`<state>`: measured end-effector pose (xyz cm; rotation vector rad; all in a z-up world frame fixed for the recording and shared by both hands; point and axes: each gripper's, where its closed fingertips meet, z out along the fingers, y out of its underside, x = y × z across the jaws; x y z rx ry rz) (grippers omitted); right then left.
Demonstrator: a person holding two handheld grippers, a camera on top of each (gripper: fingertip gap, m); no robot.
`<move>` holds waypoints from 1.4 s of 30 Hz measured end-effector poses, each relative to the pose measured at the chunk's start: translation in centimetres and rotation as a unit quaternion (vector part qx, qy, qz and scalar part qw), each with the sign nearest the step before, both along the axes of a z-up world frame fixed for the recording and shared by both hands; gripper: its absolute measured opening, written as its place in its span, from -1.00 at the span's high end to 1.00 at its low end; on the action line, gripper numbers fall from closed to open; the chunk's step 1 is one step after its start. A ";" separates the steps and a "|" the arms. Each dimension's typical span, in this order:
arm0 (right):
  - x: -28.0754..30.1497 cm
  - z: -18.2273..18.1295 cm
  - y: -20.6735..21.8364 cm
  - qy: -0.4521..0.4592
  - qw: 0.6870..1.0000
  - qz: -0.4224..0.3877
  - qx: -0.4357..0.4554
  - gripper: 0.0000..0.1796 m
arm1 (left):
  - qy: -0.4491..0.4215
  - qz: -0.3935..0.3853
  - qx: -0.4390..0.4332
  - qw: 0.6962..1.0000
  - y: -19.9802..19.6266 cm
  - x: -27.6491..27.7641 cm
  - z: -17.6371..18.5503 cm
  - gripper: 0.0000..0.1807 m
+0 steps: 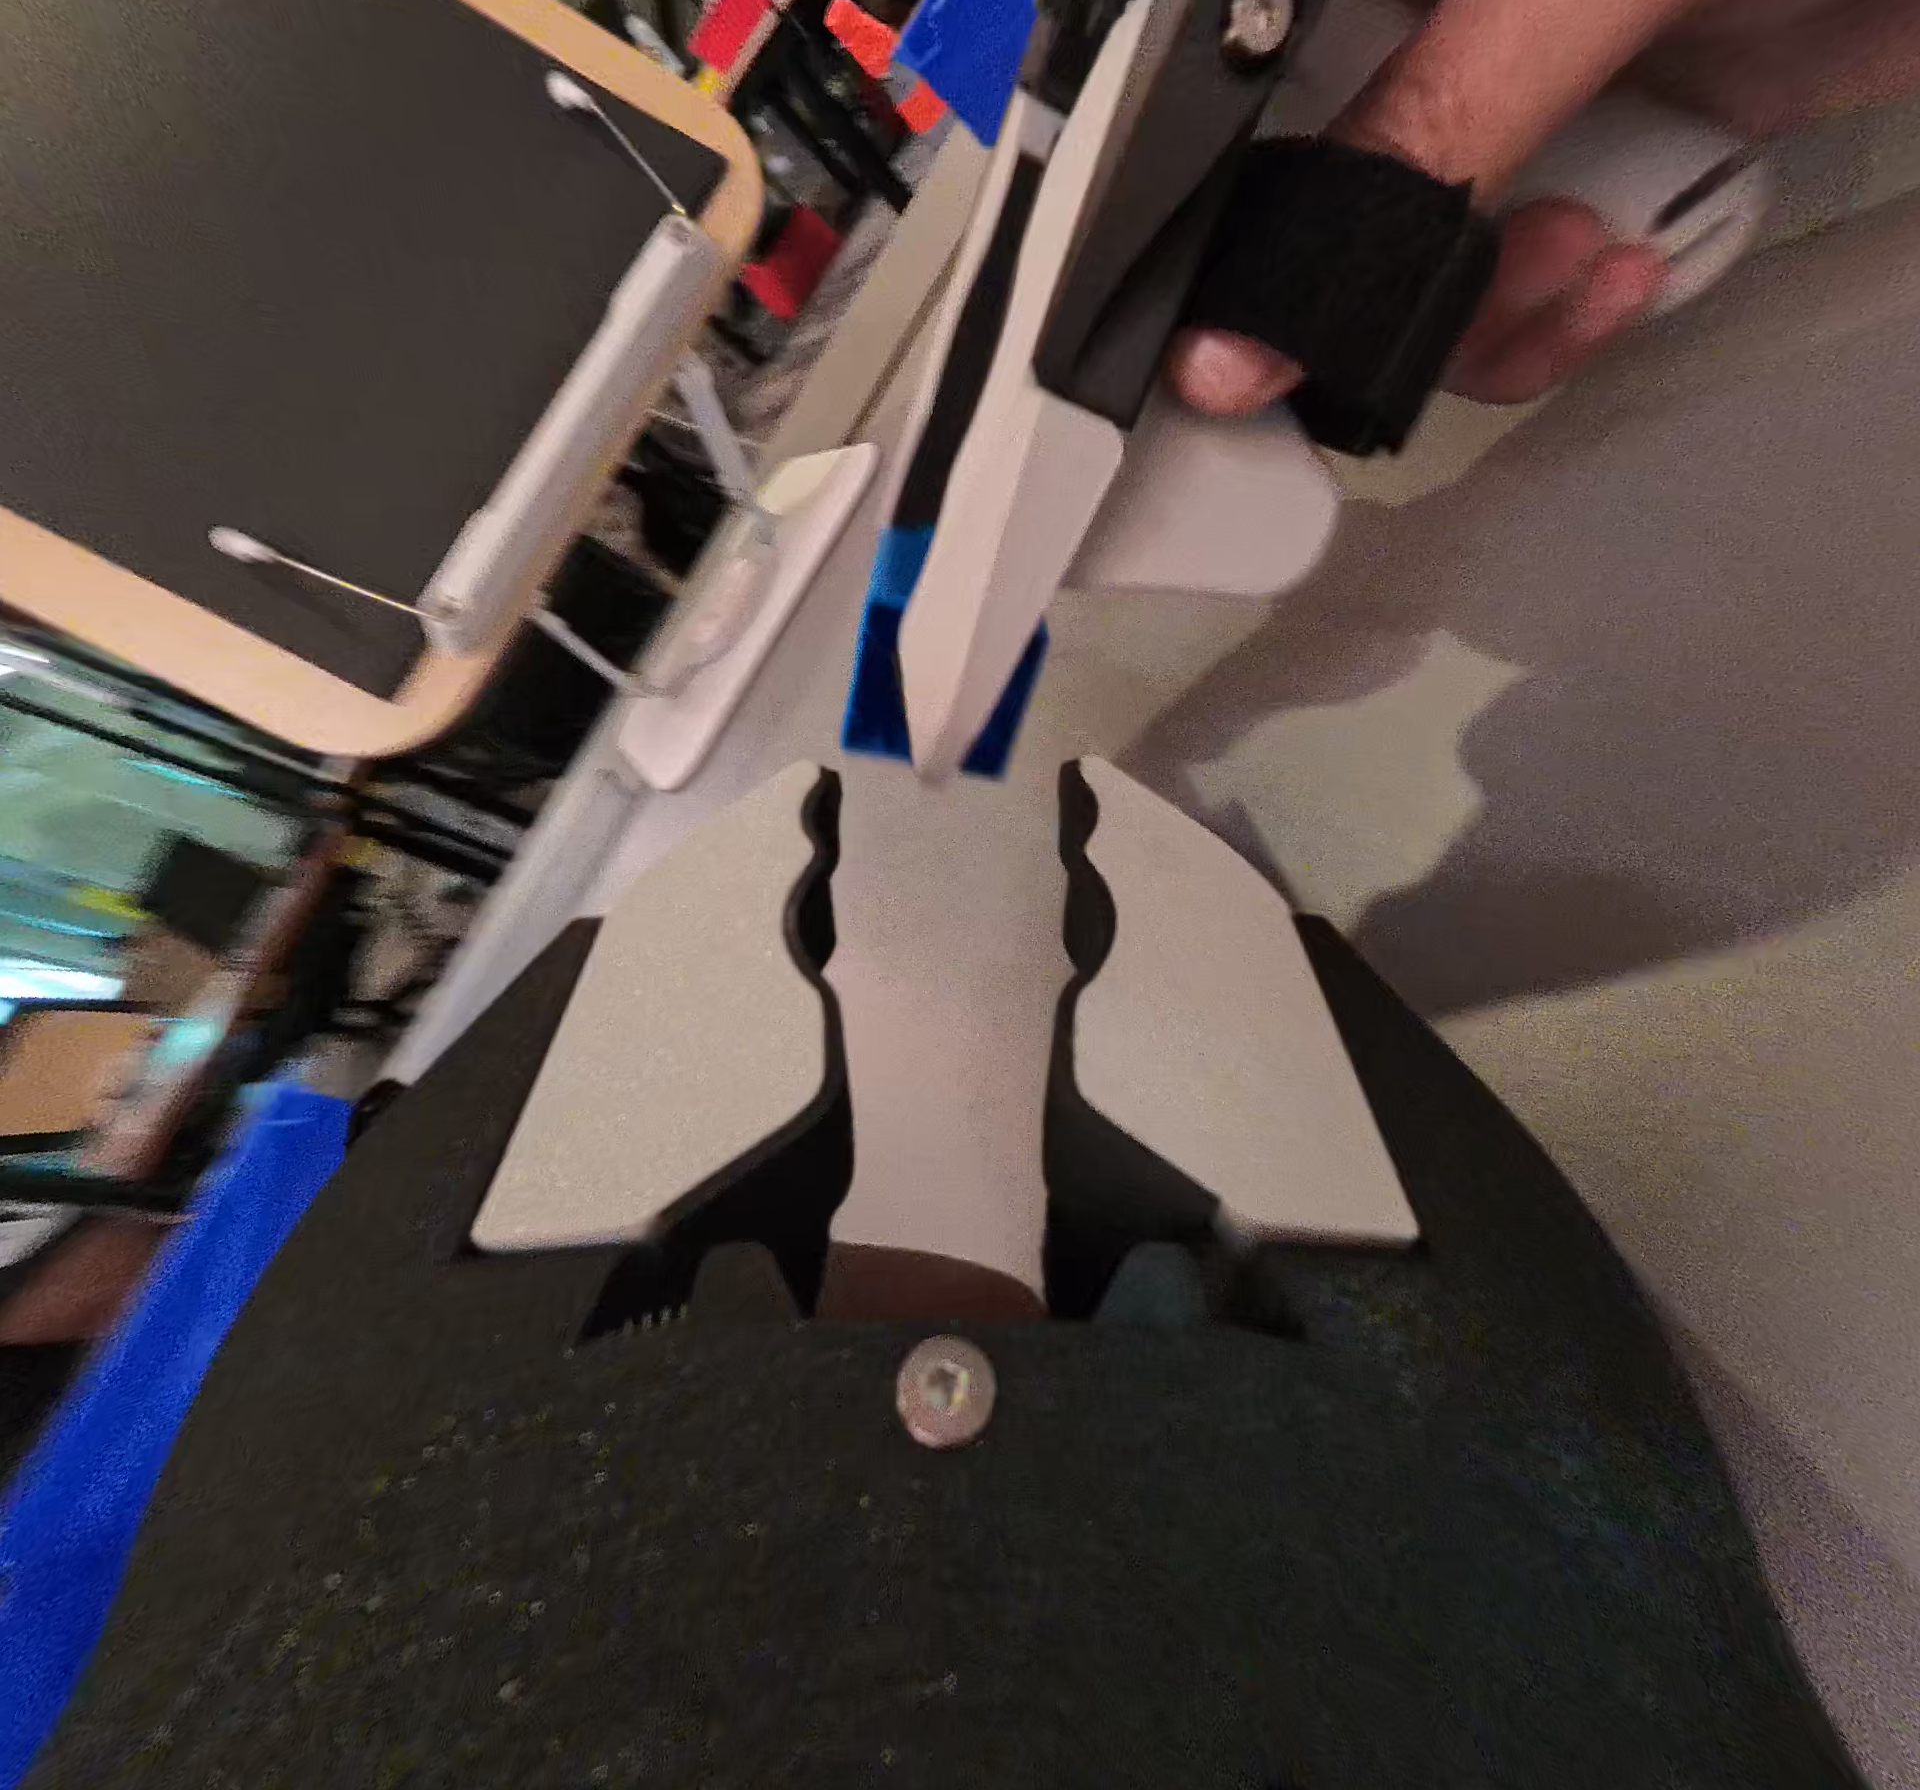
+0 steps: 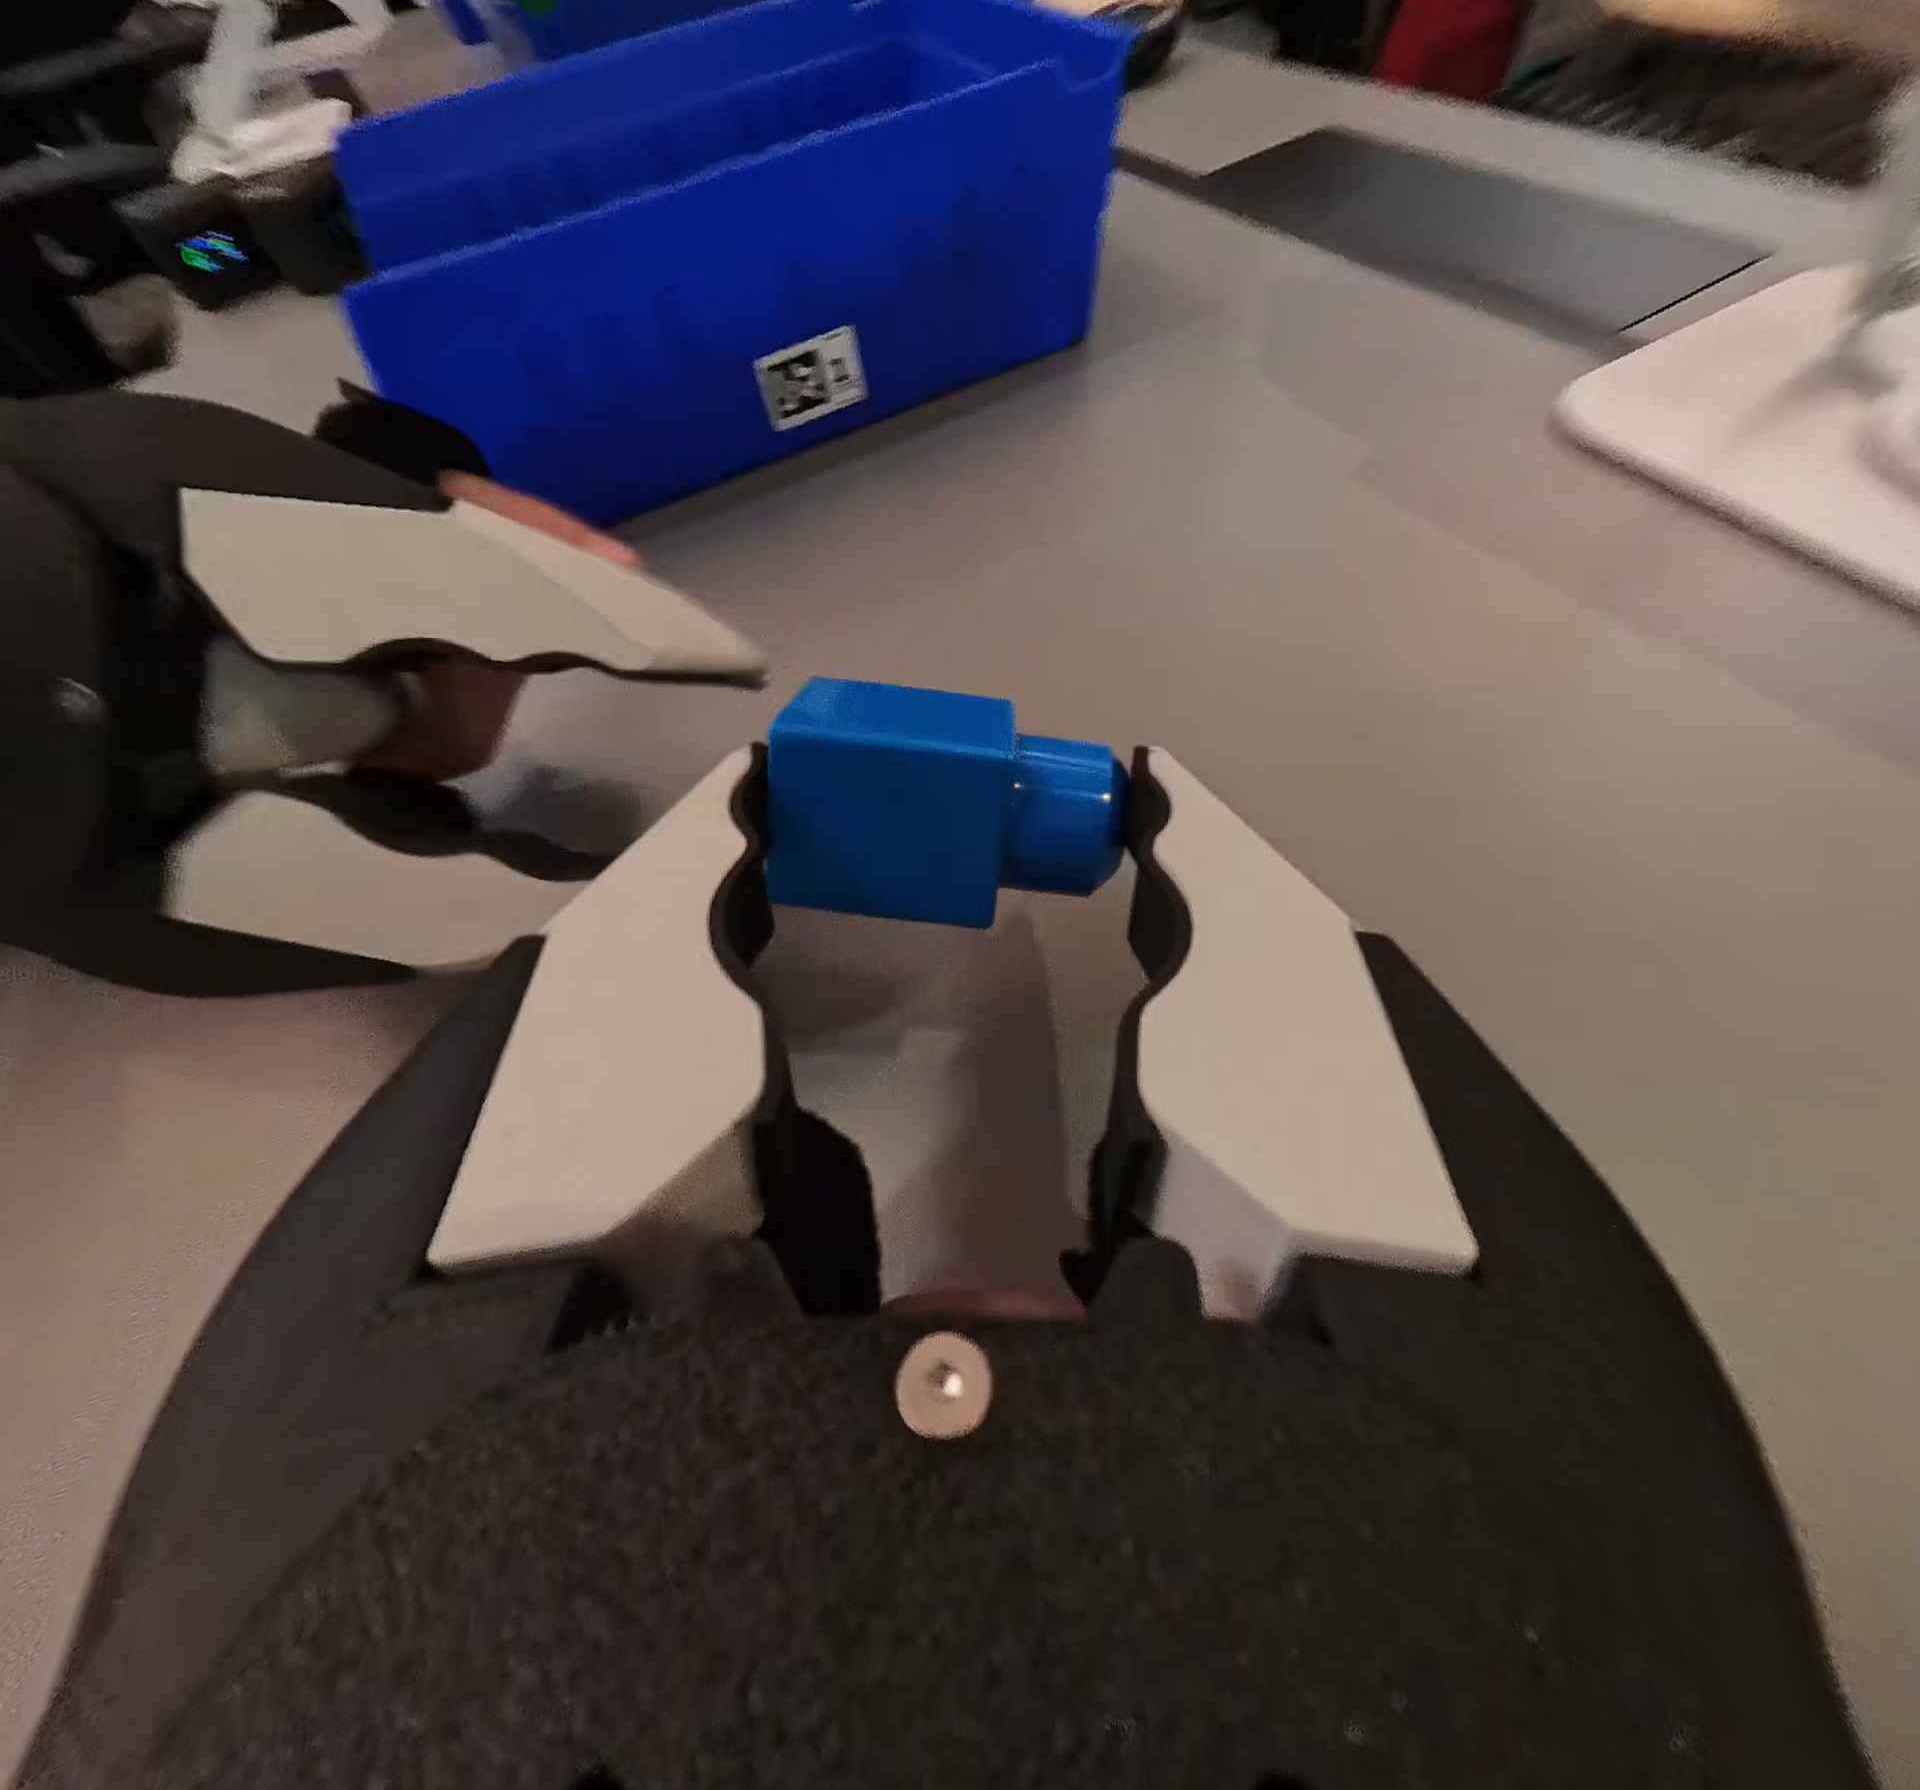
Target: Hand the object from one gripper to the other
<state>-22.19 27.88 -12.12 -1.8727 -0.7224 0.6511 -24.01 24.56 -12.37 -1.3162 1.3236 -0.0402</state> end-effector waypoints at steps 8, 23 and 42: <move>3.6 1.8 1.5 -0.254 0.930 -0.059 0.258 0.24 | -0.236 -0.009 -0.318 0.918 1.0 -1.2 1.7 0.42; -3.1 1.3 -2.2 -0.423 0.796 0.018 0.433 0.24 | -0.210 -0.075 -0.368 0.903 -1.0 0.0 1.0 0.62; -5.4 4.0 -6.8 0.148 0.976 0.160 -0.009 0.21 | -0.454 -0.215 -0.485 0.716 0.0 -4.2 8.9 0.63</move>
